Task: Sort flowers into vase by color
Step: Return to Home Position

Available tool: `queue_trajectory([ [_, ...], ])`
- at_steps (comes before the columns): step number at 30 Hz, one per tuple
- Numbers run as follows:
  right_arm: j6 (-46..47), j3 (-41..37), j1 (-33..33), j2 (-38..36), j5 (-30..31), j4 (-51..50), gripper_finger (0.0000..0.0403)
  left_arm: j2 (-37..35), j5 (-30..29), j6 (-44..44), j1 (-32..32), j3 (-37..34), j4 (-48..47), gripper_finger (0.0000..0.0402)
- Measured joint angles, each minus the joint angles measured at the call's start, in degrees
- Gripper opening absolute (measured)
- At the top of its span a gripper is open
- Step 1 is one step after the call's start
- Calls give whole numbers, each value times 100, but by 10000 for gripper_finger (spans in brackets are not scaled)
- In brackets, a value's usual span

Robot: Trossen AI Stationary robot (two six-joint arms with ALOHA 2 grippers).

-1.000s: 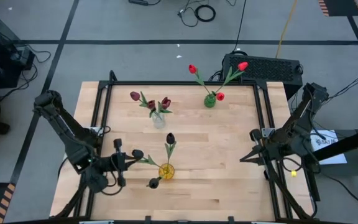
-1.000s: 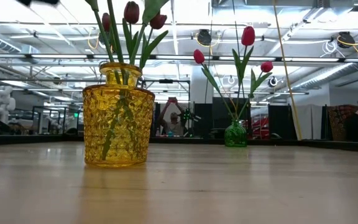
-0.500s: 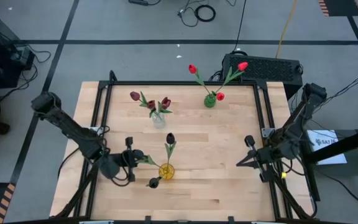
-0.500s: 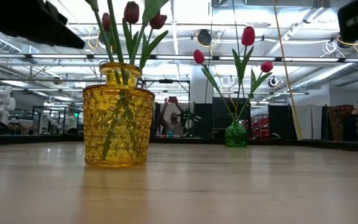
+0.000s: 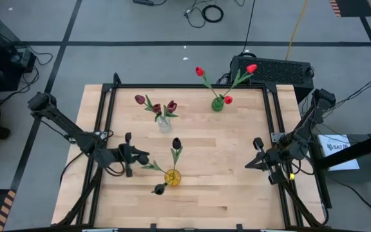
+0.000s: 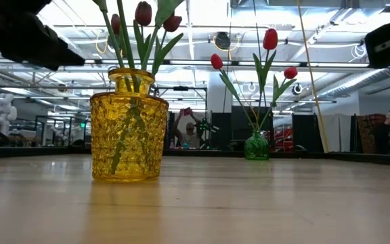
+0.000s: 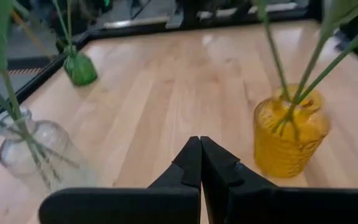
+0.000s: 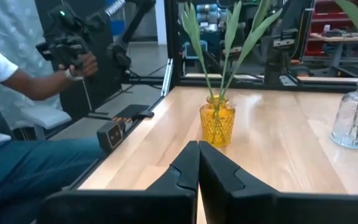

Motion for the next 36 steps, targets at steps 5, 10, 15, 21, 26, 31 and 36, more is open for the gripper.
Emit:
queue_trajectory([
  [5,-2,-60,0,-107,1,0,0,-675,454,539,43,-357,409,0],
  [10,110,-203,-38,-143,-2,7,0,-1225,837,751,335,-565,356,0],
  [15,296,-512,-160,-224,-70,202,0,-1589,1322,845,805,-719,338,0],
  [21,278,-681,-383,-330,-414,369,0,-1797,1996,1068,1303,-783,360,0],
  [26,101,-678,-659,-330,-612,439,0,-1957,2595,1190,1792,-842,360,0],
  [31,-286,-676,-1122,-330,-1110,708,0,-2100,3212,1321,2310,-1018,575,0],
  [36,-363,-676,-1615,-330,-1633,693,0,-2224,3626,1315,2795,-1173,668,0],
])
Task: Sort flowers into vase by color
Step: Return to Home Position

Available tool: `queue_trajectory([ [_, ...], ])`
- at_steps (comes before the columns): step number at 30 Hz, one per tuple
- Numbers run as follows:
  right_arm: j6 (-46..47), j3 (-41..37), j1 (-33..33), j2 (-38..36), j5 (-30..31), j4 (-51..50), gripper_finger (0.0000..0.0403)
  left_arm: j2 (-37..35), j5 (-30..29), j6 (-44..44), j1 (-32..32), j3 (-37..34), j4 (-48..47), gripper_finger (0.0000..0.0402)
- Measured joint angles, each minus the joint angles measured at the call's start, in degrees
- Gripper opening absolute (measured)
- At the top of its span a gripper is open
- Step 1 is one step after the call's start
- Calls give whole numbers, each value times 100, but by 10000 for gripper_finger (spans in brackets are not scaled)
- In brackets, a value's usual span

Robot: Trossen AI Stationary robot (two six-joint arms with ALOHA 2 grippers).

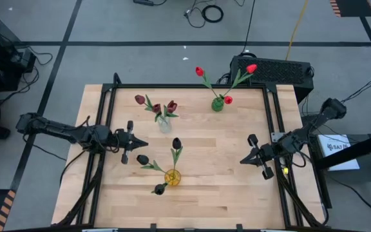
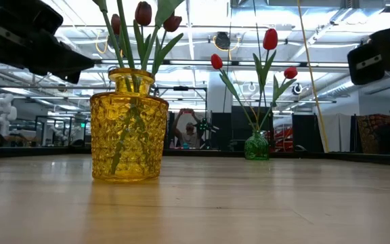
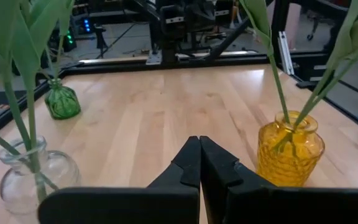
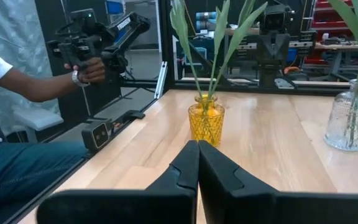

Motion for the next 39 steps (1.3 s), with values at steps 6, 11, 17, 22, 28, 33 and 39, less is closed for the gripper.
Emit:
queue_trajectory([
  [6,-9,0,-396,-2,-325,-135,0,-233,259,-39,336,-280,2,0],
  [11,-2,0,-616,-2,-567,-146,0,-463,356,-168,391,-481,-4,0],
  [17,-6,2,-915,-11,-908,-195,0,-643,403,-151,385,-490,-171,0],
  [22,-68,2,-1134,-11,-1073,-195,0,-788,409,-47,385,-490,-183,0],
  [28,-116,4,-1288,-15,-1075,-202,0,-1027,402,64,387,-494,-278,0],
  [33,-111,4,-1289,-15,-1073,-232,0,-1321,378,80,387,-494,-578,0],
  [39,-114,4,-1288,-15,-1071,-232,0,-1727,370,27,387,-496,-857,0],
])
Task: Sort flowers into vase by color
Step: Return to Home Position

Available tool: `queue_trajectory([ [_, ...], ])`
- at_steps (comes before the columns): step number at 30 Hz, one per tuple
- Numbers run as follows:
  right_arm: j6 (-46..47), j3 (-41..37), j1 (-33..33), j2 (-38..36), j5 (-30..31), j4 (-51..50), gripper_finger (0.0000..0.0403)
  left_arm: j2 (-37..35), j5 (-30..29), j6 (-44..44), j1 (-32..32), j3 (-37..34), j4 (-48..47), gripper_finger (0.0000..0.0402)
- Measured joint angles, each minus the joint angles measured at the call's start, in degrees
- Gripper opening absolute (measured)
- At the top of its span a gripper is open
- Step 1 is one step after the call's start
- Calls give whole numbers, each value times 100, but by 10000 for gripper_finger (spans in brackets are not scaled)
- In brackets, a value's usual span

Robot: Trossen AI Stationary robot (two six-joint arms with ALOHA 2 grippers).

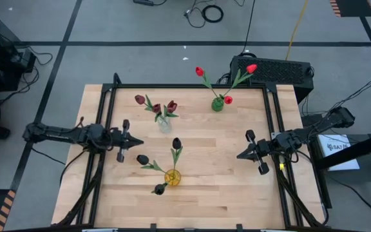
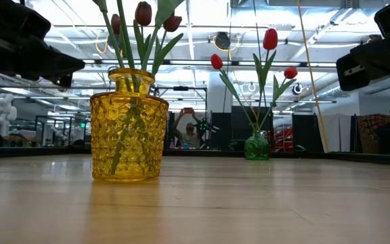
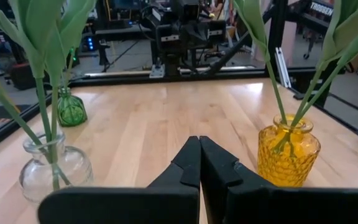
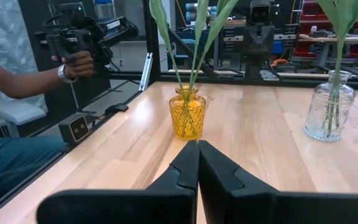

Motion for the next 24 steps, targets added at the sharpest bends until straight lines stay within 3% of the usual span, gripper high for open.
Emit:
queue_trajectory([
  [10,-2,0,0,0,2,0,0,-561,-4,6,0,-2,-365,0],
  [24,-24,0,0,0,39,2,0,-687,-129,106,0,-4,-376,0],
])
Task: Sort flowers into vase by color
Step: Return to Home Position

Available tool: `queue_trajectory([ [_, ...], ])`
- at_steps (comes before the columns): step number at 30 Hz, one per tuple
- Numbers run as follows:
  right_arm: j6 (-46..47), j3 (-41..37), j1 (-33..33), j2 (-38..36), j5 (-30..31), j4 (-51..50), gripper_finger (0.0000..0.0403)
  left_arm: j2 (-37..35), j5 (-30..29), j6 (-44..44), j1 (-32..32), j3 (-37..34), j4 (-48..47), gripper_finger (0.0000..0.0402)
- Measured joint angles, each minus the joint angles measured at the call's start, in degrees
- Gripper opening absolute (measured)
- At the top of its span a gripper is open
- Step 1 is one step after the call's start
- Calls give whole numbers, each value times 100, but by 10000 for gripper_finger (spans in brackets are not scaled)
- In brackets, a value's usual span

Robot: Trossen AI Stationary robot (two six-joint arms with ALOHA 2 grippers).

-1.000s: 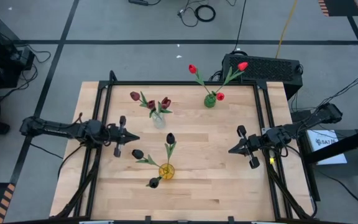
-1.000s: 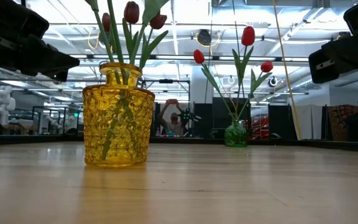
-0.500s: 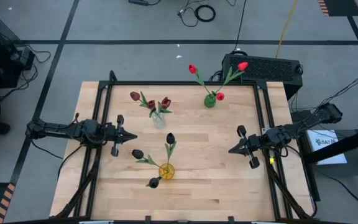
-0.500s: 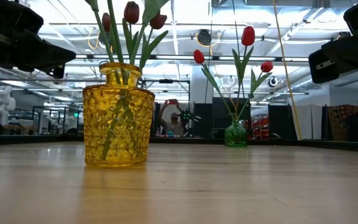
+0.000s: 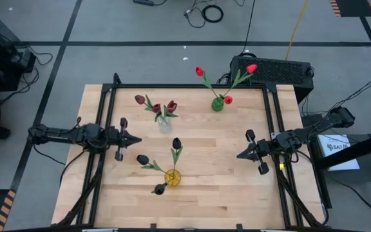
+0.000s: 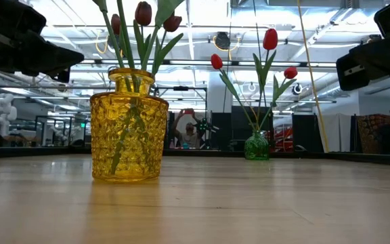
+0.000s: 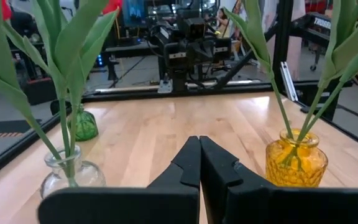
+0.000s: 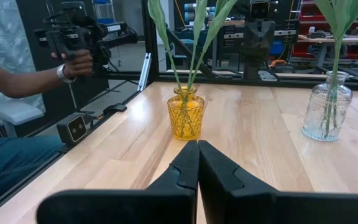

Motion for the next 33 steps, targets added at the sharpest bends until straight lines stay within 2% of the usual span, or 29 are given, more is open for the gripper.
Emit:
queue_trajectory([
  [12,0,0,0,0,-4,2,0,-272,-2,57,216,7,-39,0],
  [20,-7,2,2,0,-9,2,0,-272,339,-32,560,9,-72,0],
  [29,-195,2,-15,-48,-18,115,0,-230,336,-121,557,9,-74,0],
  [33,-295,2,-214,-178,-32,42,0,-228,328,-199,557,9,-68,9],
])
